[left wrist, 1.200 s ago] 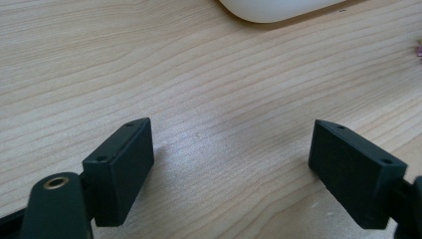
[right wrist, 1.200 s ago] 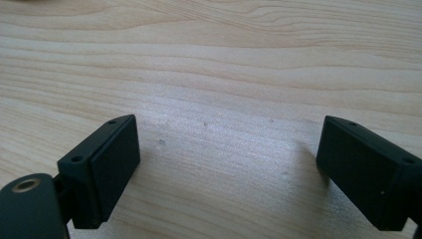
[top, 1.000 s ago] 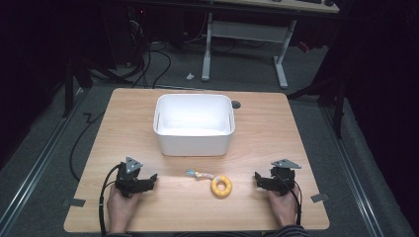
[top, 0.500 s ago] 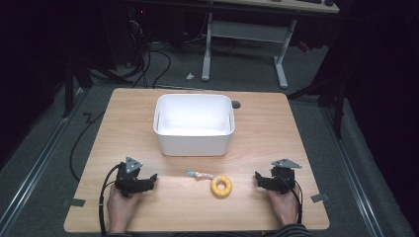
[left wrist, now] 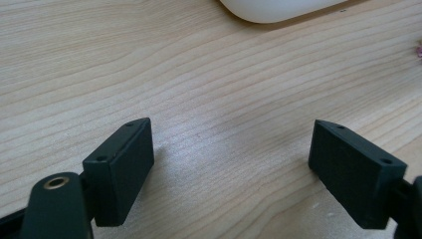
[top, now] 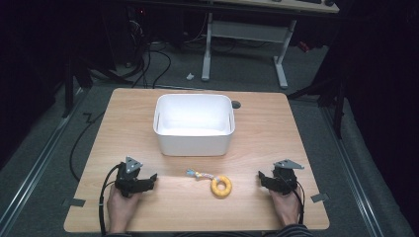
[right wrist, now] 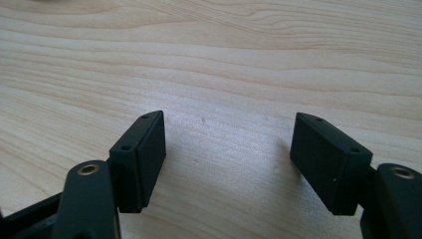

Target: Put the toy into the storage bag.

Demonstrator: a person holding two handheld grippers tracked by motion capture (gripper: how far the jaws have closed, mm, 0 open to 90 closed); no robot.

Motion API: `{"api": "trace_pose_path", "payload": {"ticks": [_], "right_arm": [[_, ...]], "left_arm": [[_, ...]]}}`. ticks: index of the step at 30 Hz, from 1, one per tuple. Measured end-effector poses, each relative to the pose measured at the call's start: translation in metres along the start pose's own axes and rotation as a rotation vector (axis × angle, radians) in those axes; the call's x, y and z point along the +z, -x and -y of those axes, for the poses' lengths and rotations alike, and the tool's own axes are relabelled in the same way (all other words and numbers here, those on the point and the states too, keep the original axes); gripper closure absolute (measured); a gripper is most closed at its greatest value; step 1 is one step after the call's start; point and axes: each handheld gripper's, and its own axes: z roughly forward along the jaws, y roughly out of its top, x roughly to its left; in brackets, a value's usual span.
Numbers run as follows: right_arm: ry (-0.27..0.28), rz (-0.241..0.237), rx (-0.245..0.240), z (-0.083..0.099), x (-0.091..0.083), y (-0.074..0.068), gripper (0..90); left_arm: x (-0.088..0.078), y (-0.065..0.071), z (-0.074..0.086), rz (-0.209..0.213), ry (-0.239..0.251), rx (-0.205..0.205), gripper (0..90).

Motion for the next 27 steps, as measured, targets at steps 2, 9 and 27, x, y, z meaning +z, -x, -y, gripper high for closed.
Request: {"api": "trace_pose_path", "payload": {"ticks": [2,9,27], "right_arm": [[0.008,0.006,0.000,0.001,-0.001,-0.001,30.2],[0.020,-0.006,0.001,0.003,-0.004,-0.001,30.8],[0.031,-0.074,-0.003,0.002,-0.019,-0.006,33.1]], "left_arm": [[0.000,0.000,0.000,0.000,0.000,0.000,18.3],[0.000,0.000,0.000,0.000,0.000,0.000,18.4],[0.000,0.000,0.000,0.000,0.000,0.000,18.3]]}}
